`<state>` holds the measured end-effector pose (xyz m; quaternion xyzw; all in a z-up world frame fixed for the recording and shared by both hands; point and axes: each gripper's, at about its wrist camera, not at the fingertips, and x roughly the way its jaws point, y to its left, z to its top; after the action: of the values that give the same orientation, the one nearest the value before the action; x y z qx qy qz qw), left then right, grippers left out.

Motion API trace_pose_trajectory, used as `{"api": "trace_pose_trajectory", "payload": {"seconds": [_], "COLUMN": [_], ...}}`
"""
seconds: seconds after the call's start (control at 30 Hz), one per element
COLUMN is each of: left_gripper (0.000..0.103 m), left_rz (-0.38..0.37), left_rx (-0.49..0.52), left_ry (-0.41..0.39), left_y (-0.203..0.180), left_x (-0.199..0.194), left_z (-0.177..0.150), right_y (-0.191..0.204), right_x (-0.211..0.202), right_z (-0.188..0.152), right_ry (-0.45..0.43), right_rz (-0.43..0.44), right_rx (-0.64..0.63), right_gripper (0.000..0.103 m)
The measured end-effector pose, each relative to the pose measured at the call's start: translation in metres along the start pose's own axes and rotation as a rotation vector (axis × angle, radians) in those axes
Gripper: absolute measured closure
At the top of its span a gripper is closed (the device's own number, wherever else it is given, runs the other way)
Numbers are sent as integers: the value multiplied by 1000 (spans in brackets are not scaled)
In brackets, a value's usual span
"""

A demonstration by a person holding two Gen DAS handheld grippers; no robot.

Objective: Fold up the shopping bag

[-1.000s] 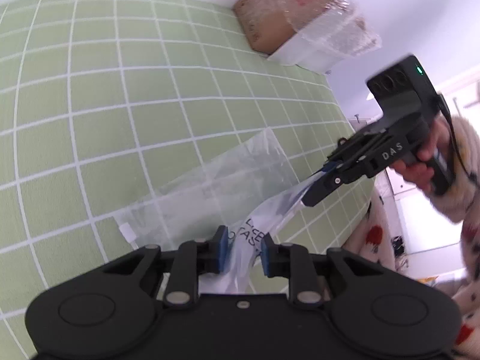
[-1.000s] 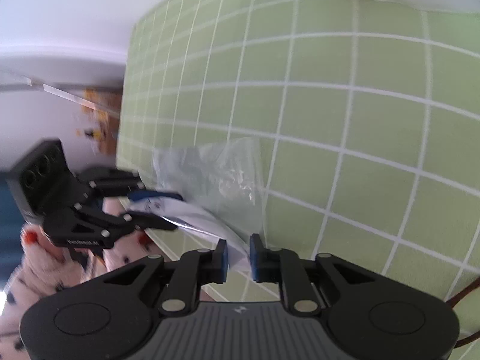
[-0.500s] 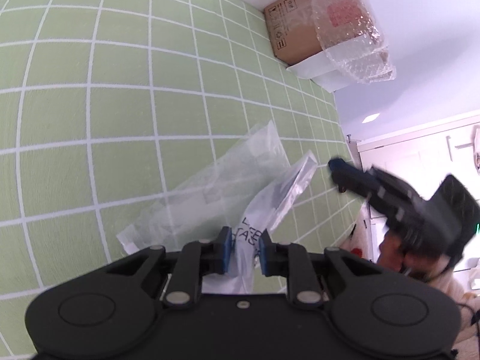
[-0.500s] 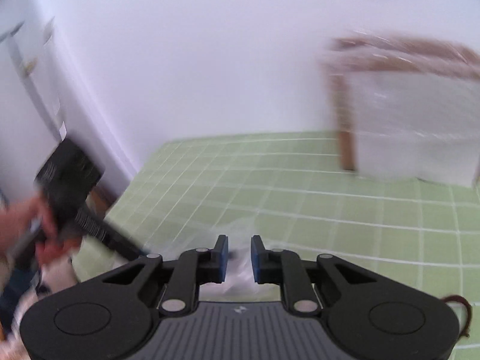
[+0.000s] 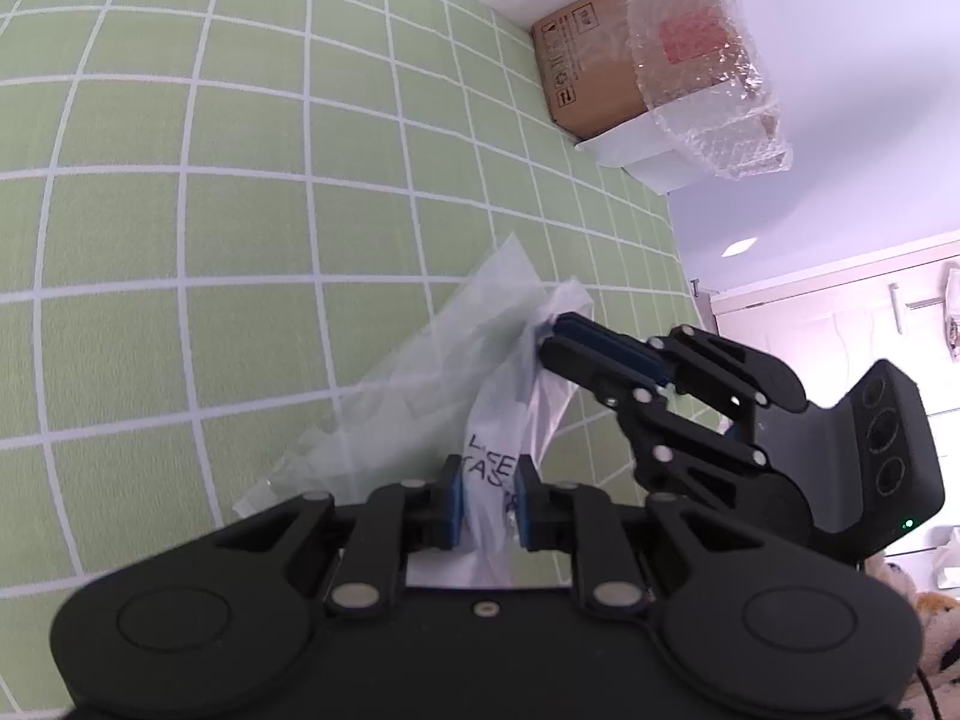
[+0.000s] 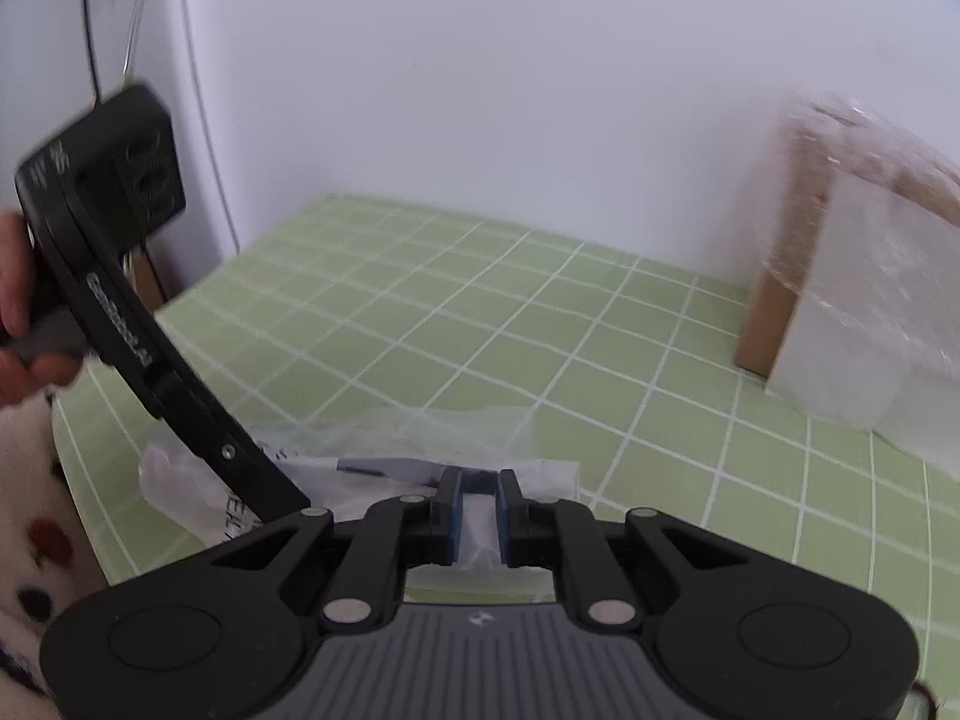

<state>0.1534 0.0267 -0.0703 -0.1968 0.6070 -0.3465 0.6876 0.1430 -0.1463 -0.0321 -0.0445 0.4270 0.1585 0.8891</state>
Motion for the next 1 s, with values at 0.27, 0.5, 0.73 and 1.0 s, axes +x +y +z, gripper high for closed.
{"api": "trace_pose_trajectory", "payload": {"seconds": [0.27, 0.5, 0.73, 1.0], "left_gripper": [81, 77, 65, 63], "left_rz": [29, 36, 93, 92], "left_rx": [33, -18, -24, -86], "left_ry": [-80, -103, -129, -171], "left_y": [-7, -6, -8, 2], "left_x": [-4, -10, -30, -36], "left_z": [-17, -39, -45, -48], "right_y": [7, 14, 30, 25], "right_x": [9, 7, 3, 0], "right_z": [16, 15, 7, 4], "right_ry": [132, 171, 155, 147], "right_rz": [50, 36, -77, -118], "right_rx": [-148, -54, 4, 133], "right_gripper": [90, 93, 96, 97]}}
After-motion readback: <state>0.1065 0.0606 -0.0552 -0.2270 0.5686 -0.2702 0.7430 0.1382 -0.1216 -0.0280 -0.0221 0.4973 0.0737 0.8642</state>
